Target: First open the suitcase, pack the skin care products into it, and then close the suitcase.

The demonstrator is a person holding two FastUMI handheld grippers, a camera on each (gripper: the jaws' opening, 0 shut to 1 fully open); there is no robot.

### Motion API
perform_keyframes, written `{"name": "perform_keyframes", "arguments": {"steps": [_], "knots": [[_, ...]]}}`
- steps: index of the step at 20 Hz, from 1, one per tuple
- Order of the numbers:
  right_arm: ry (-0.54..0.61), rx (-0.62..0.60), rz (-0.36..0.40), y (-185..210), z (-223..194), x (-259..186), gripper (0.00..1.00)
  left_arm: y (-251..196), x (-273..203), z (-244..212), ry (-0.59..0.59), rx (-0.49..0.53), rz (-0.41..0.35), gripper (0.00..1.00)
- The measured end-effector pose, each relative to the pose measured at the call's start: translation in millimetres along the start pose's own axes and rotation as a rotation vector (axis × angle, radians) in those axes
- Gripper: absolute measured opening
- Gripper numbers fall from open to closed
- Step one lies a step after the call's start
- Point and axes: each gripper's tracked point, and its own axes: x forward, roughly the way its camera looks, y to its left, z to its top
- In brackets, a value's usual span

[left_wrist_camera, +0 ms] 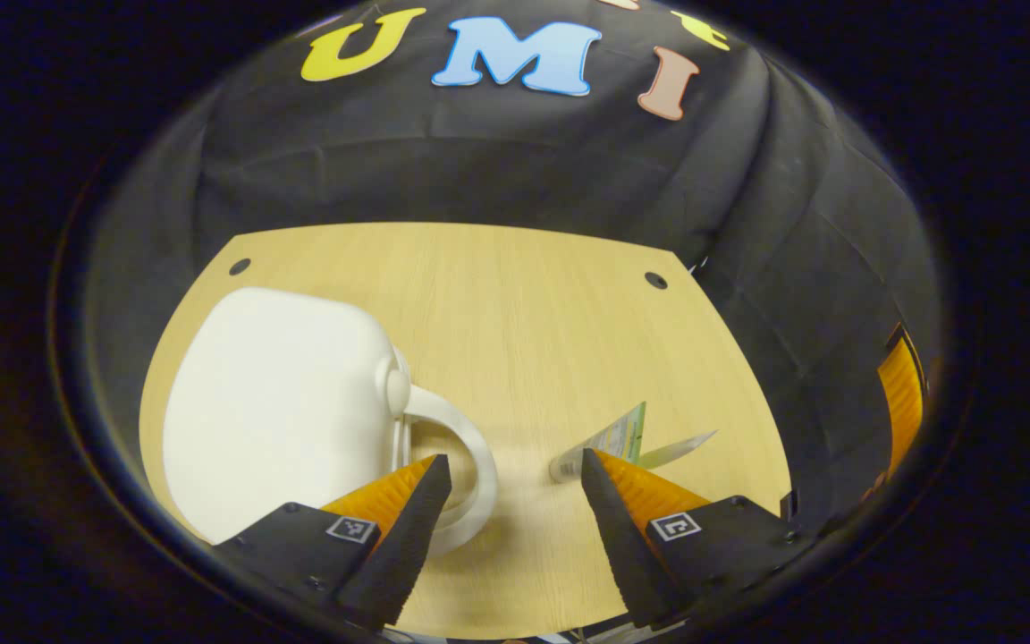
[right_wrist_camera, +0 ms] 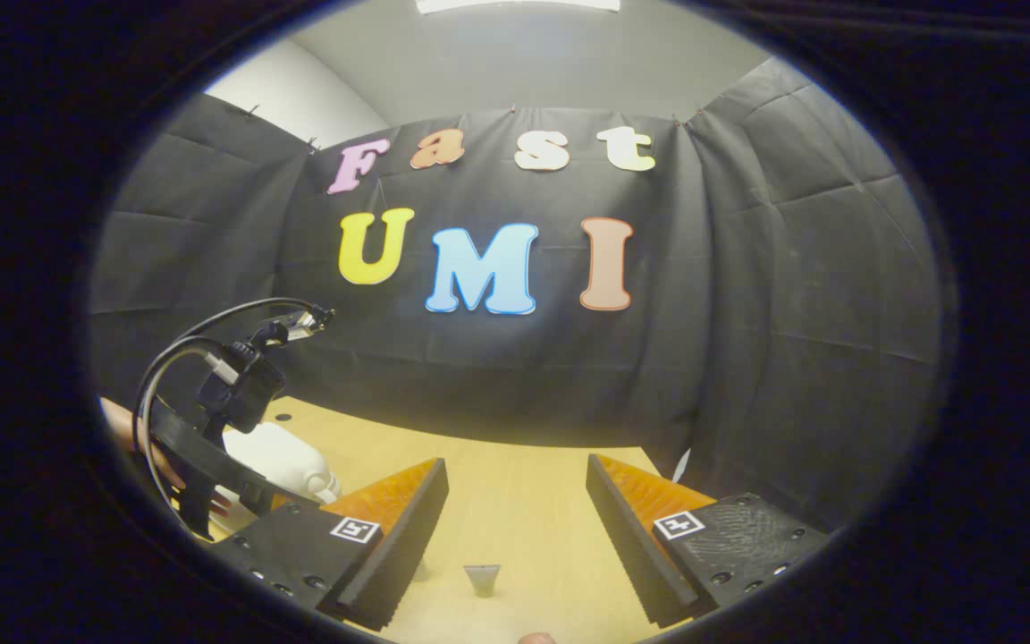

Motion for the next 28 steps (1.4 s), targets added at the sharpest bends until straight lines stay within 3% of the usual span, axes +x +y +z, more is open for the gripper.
{"name": "perform_keyframes", "arguments": {"steps": [4, 10, 11, 12, 14, 15, 16, 22, 28], "knots": [[0.0, 0.001, 0.013, 0, -3, 4, 0.95, 2, 26, -7, 0.108, 0.015, 0.016, 0.96], [0.004, 0.022, 0.013, -6, -5, 6, 0.95, 19, 67, -18, 0.227, -0.046, 0.045, 0.94], [0.009, 0.019, 0.012, -7, -7, 6, 0.95, 22, 70, -22, 0.245, -0.061, 0.044, 0.88], [0.011, 0.015, 0.009, -9, -7, 7, 0.95, 25, 73, -24, 0.255, -0.076, 0.045, 0.7], [0.009, 0.008, 0.005, -11, -5, 6, 0.95, 31, 77, -27, 0.269, -0.091, 0.049, 0.46], [0.011, 0.006, 0.006, -10, -6, 7, 0.95, 35, 78, -28, 0.267, -0.109, 0.057, 0.41], [0.015, 0.005, 0.009, -10, -7, 8, 0.94, 35, 77, -27, 0.276, -0.126, 0.041, 0.25], [0.006, -0.018, 0.047, 2, -4, 8, 0.95, 24, 47, 3, 0.284, -0.181, -0.054, 0.17], [-0.006, -0.043, 0.102, 18, -4, 6, 0.95, 26, -58, 91, 0.216, -0.201, -0.088, 0.17]]}}
